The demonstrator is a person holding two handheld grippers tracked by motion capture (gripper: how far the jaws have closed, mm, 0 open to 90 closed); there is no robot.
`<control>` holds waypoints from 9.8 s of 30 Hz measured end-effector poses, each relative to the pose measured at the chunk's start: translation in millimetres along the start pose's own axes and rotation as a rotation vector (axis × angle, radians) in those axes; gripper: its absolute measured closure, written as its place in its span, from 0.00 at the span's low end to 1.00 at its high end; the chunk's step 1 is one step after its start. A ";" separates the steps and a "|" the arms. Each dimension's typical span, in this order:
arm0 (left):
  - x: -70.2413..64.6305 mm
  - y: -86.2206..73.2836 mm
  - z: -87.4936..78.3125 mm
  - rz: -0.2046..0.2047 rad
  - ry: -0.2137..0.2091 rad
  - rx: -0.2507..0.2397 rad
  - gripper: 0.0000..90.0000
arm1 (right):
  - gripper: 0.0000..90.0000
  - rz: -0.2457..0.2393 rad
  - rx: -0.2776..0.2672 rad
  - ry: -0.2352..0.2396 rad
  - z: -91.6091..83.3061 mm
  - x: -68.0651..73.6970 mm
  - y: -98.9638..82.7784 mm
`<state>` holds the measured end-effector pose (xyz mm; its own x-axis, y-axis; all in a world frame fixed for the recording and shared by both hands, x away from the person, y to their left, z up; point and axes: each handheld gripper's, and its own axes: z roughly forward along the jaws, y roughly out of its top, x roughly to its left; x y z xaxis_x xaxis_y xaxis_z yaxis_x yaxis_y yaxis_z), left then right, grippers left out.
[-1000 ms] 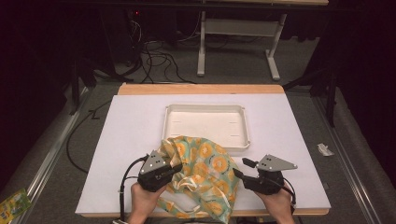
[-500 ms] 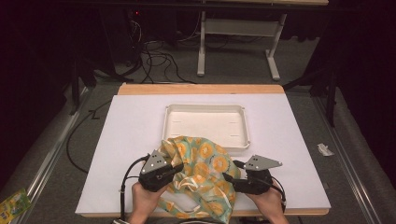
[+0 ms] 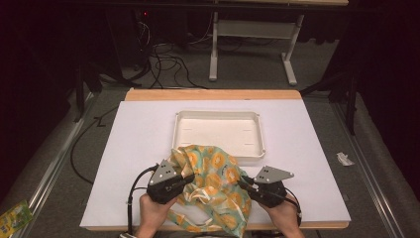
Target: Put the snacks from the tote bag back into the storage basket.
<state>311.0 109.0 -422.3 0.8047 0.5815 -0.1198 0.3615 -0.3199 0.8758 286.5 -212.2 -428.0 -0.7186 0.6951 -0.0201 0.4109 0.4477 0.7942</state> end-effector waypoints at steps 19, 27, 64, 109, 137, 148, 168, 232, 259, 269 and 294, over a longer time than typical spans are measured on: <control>-5.3 7.2 3.2 0.019 -0.019 -0.013 1.00 | 1.00 0.108 -0.021 -0.075 -11.1 -28.9 -21.4; -7.8 13.1 8.8 0.038 -0.029 -0.009 1.00 | 1.00 0.138 -0.007 -0.096 -8.7 -38.0 -27.7; -0.6 22.8 37.6 0.049 -0.034 0.032 1.00 | 0.57 0.094 -0.074 -0.038 -12.7 -21.8 10.0; 1.2 15.2 26.5 0.039 0.008 0.036 0.76 | 1.00 -0.022 -0.051 0.009 13.7 -3.0 37.1; 18.7 -13.3 -2.4 -0.044 0.259 0.050 0.44 | 1.00 0.101 -0.125 -0.070 -21.0 -39.7 17.6; 33.9 -22.3 -4.8 -0.129 0.303 0.067 0.41 | 1.00 0.122 -0.137 -0.090 -27.7 -47.2 11.6; 43.4 -31.8 6.9 -0.163 0.199 0.108 0.95 | 1.00 0.171 -0.119 -0.114 -28.2 -62.7 -1.8; 35.9 -24.5 -2.0 -0.126 0.113 0.050 1.00 | 0.46 0.069 0.031 0.094 -10.0 -6.7 -6.6; 32.4 -16.1 -4.9 -0.102 0.104 0.030 1.00 | 1.00 0.113 -0.073 0.005 -39.5 -36.1 -5.0; 29.3 -14.4 -2.6 -0.082 0.103 0.039 1.00 | 1.00 0.194 -0.091 -0.091 -45.4 -61.9 -17.0; 28.2 -14.1 5.2 -0.072 0.084 0.058 1.00 | 0.95 0.315 0.050 -0.185 -16.0 -93.3 -55.0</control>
<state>331.0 126.0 -440.5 0.7343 0.6643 -0.1400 0.4458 -0.3164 0.8373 321.9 -310.7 -460.1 -0.4409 0.8911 0.1077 0.6259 0.2192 0.7485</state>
